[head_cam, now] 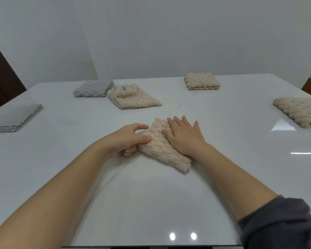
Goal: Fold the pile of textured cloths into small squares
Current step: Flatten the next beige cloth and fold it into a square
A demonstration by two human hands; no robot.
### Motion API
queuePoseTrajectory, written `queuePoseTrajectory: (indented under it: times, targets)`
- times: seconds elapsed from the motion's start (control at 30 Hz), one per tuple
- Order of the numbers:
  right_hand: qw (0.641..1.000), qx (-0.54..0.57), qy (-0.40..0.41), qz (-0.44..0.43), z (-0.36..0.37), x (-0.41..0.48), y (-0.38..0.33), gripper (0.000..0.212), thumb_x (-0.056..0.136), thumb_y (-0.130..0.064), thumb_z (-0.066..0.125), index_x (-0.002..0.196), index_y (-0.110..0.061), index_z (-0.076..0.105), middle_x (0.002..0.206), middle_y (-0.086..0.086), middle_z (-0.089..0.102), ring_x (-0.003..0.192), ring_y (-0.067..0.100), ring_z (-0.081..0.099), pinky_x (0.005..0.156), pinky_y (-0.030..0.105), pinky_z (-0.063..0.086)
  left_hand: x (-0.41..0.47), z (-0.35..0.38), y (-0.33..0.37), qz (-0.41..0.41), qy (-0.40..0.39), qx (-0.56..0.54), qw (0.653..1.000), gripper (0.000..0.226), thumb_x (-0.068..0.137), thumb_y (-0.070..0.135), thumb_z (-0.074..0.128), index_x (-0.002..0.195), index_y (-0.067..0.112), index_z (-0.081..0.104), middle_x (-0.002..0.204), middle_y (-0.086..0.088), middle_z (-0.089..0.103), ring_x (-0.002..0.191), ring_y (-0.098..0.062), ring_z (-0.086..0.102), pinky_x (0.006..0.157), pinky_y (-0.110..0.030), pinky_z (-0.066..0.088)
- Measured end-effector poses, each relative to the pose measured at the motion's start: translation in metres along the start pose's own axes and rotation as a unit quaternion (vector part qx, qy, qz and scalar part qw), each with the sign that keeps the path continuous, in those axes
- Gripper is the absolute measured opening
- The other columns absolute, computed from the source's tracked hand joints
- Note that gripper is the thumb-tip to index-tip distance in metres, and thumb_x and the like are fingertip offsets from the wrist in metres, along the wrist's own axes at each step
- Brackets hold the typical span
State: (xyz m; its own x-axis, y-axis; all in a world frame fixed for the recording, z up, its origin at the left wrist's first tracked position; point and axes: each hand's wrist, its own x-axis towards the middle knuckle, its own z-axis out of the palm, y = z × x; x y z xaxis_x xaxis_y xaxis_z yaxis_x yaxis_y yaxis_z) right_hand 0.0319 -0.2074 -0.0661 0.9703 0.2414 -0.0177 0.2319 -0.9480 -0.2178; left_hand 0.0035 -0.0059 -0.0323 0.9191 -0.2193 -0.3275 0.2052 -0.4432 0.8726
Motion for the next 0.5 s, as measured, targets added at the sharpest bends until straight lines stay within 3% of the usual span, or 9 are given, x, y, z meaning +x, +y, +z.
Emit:
queuePoseTrajectory:
  times: [0.4,0.5]
  targets:
    - [1.0,-0.001,0.009,-0.009,0.004,0.001,0.003,0.063,0.101,-0.055,0.015,0.155,-0.023,0.013,0.163,-0.001,0.012,0.151,0.022,0.0,0.117,0.058,0.0,-0.001,0.001,-0.011,-0.019,0.122,0.059,0.991,0.047,0.08,0.035,0.076,0.12,0.028,0.053,0.05,0.003,0.048,0.039,-0.012,0.036,0.042,-0.023,0.027]
    - [1.0,-0.004,0.014,-0.014,0.004,0.001,0.003,0.064,0.1,-0.056,0.015,0.155,-0.023,0.013,0.163,-0.001,0.013,0.151,0.022,0.0,0.117,0.058,0.0,-0.004,0.007,-0.012,-0.025,0.156,0.1,0.982,0.048,0.078,0.038,0.077,0.118,0.027,0.051,0.067,0.002,0.059,0.044,-0.008,0.047,0.045,-0.023,0.033]
